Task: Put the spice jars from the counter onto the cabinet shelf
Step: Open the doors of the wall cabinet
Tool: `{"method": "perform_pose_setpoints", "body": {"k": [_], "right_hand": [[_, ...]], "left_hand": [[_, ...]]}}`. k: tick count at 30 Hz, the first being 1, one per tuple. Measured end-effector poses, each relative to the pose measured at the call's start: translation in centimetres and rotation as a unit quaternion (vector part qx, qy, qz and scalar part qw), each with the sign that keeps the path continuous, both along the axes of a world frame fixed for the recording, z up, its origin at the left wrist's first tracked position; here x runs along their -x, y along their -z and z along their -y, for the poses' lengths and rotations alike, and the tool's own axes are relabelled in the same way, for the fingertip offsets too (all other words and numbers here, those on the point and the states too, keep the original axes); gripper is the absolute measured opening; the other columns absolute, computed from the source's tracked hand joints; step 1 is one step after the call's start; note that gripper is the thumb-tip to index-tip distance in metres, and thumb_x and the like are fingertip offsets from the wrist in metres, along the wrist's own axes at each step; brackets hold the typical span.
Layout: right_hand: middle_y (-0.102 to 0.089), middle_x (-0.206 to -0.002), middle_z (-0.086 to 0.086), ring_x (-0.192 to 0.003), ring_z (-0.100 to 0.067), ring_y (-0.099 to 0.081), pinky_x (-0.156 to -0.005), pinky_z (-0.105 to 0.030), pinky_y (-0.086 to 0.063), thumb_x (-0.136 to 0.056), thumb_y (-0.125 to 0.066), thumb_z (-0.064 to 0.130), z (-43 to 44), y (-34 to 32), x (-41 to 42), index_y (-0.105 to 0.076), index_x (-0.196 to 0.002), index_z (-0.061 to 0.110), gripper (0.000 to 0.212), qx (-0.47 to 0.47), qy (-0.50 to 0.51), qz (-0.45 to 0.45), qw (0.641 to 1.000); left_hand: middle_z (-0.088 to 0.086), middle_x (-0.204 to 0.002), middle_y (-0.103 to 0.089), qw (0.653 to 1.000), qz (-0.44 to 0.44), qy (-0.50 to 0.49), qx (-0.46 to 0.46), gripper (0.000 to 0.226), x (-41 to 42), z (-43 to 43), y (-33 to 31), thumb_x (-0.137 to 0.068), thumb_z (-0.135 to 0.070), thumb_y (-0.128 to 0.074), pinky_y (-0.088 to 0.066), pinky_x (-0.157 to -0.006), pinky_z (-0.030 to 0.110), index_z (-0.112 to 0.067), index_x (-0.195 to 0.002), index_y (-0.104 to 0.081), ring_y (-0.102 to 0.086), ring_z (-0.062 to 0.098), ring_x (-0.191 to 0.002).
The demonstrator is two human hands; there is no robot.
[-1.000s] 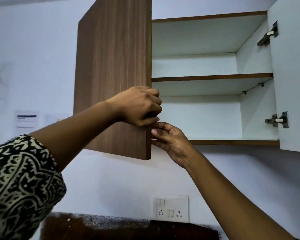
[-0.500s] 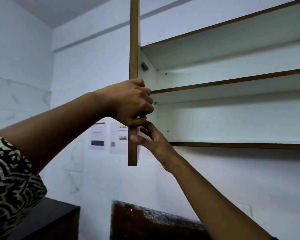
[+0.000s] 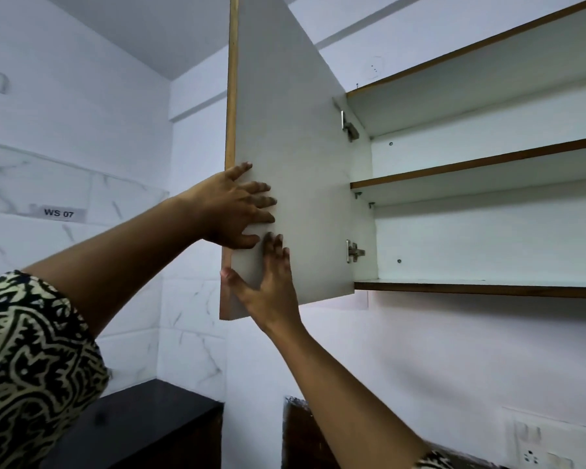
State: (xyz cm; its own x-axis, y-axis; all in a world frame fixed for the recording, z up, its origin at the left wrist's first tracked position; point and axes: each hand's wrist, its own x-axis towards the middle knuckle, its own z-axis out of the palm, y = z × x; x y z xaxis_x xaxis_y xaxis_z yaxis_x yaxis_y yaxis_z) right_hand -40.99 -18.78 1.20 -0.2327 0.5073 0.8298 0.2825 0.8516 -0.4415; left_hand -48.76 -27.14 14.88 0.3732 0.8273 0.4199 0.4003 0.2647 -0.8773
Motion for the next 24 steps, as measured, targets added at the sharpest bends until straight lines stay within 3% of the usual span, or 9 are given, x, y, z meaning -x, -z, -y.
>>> {"method": "perform_pose_setpoints", "body": {"k": [5, 7, 10, 12, 14, 16, 19, 21, 24], "right_hand": [[0.019, -0.158, 0.003, -0.146, -0.021, 0.016, -0.118, -0.053, -0.006, -0.081, -0.040, 0.071, -0.9, 0.1, 5.7, 0.016, -0.148, 0.027, 0.098, 0.027, 0.049, 0.041, 0.998], [0.022, -0.157, 0.003, -0.146, -0.021, 0.018, -0.116, -0.056, -0.002, -0.073, -0.026, 0.082, -1.1, 0.4, 7.0, 0.017, -0.148, 0.028, 0.102, 0.026, 0.063, 0.014, 0.998], [0.024, -0.156, 0.004, -0.145, -0.020, 0.022, -0.114, -0.055, 0.006, -0.054, -0.003, 0.093, -1.6, 0.9, 7.5, 0.018, -0.147, 0.029, 0.115, 0.024, 0.061, -0.012, 0.998], [0.025, -0.156, 0.004, -0.144, -0.019, 0.023, -0.113, -0.056, 0.008, -0.067, -0.021, 0.087, -1.8, 0.8, 7.0, 0.018, -0.147, 0.028, 0.107, 0.029, 0.040, 0.002, 0.999], [0.024, -0.156, 0.005, -0.144, -0.017, 0.023, -0.113, -0.056, 0.008, -0.083, -0.042, 0.067, -1.7, 0.4, 6.2, 0.015, -0.148, 0.028, 0.095, 0.043, 0.012, 0.015, 0.999], [0.018, -0.158, 0.006, -0.146, -0.015, 0.017, -0.118, -0.052, 0.005, -0.087, -0.051, 0.055, -1.7, 0.2, 4.7, 0.009, -0.149, 0.027, 0.091, 0.054, -0.019, 0.009, 0.998], [-0.006, -0.160, 0.003, -0.147, -0.014, -0.008, -0.120, -0.036, -0.013, -0.084, -0.063, 0.042, -1.2, 1.1, 1.0, -0.008, -0.151, 0.021, 0.089, 0.076, -0.067, -0.014, 0.995], [-0.022, -0.157, 0.002, -0.142, -0.014, -0.024, -0.111, -0.021, -0.022, -0.083, -0.066, 0.037, -1.1, 2.7, -2.4, -0.021, -0.149, 0.022, 0.081, 0.099, -0.059, -0.017, 0.993], [-0.041, -0.148, 0.003, -0.135, -0.011, -0.037, -0.100, -0.018, -0.029, -0.084, -0.066, 0.035, -1.4, 6.1, -7.8, -0.039, -0.141, 0.023, 0.064, 0.120, -0.011, -0.011, 0.993]], "left_hand": [[-0.005, -0.161, 0.001, 0.999, 0.028, -0.013, -0.036, 0.060, 5.9, -2.2, 0.9, -0.095, -0.055, -0.014, 0.009, -0.116, 0.050, -0.034, -0.150, -0.005, 0.004, 0.017, -0.149], [-0.006, -0.161, -0.001, 0.998, 0.033, 0.017, -0.052, 0.062, 6.9, -2.9, 1.3, -0.093, -0.057, -0.008, 0.010, -0.116, 0.048, -0.035, -0.150, -0.007, 0.003, 0.018, -0.149], [-0.006, -0.161, -0.001, 0.996, 0.052, 0.033, -0.059, 0.060, 6.8, -3.5, 1.5, -0.095, -0.056, -0.015, 0.010, -0.116, 0.048, -0.034, -0.150, -0.008, 0.003, 0.019, -0.149], [-0.005, -0.161, -0.001, 0.996, 0.054, 0.031, -0.065, 0.060, 6.4, -3.6, 1.7, -0.095, -0.056, -0.015, 0.008, -0.117, 0.049, -0.034, -0.150, -0.008, 0.003, 0.019, -0.149], [-0.004, -0.161, -0.003, 0.995, 0.057, 0.029, -0.078, 0.060, 6.0, -3.3, 1.8, -0.095, -0.055, -0.016, 0.006, -0.118, 0.049, -0.032, -0.150, -0.010, 0.001, 0.019, -0.149], [-0.003, -0.161, -0.005, 0.993, 0.070, 0.019, -0.091, 0.060, 4.8, -3.3, 2.4, -0.095, -0.054, -0.018, 0.004, -0.117, 0.050, -0.031, -0.150, -0.012, -0.002, 0.020, -0.149], [0.004, -0.160, -0.013, 0.987, 0.097, 0.011, -0.127, 0.061, 2.2, -3.8, 4.0, -0.095, -0.052, -0.025, -0.005, -0.116, 0.053, -0.025, -0.149, -0.020, -0.009, 0.025, -0.147], [0.010, -0.154, -0.026, 0.981, 0.135, 0.045, -0.131, 0.059, 0.1, -4.3, 5.9, -0.093, -0.050, -0.033, -0.014, -0.114, 0.053, -0.019, -0.144, -0.032, -0.020, 0.030, -0.143], [0.013, -0.145, -0.041, 0.964, 0.205, 0.146, -0.085, 0.053, -2.6, -5.8, 10.0, -0.092, -0.045, -0.040, -0.019, -0.112, 0.050, -0.015, -0.136, -0.042, -0.034, 0.031, -0.135]]}}
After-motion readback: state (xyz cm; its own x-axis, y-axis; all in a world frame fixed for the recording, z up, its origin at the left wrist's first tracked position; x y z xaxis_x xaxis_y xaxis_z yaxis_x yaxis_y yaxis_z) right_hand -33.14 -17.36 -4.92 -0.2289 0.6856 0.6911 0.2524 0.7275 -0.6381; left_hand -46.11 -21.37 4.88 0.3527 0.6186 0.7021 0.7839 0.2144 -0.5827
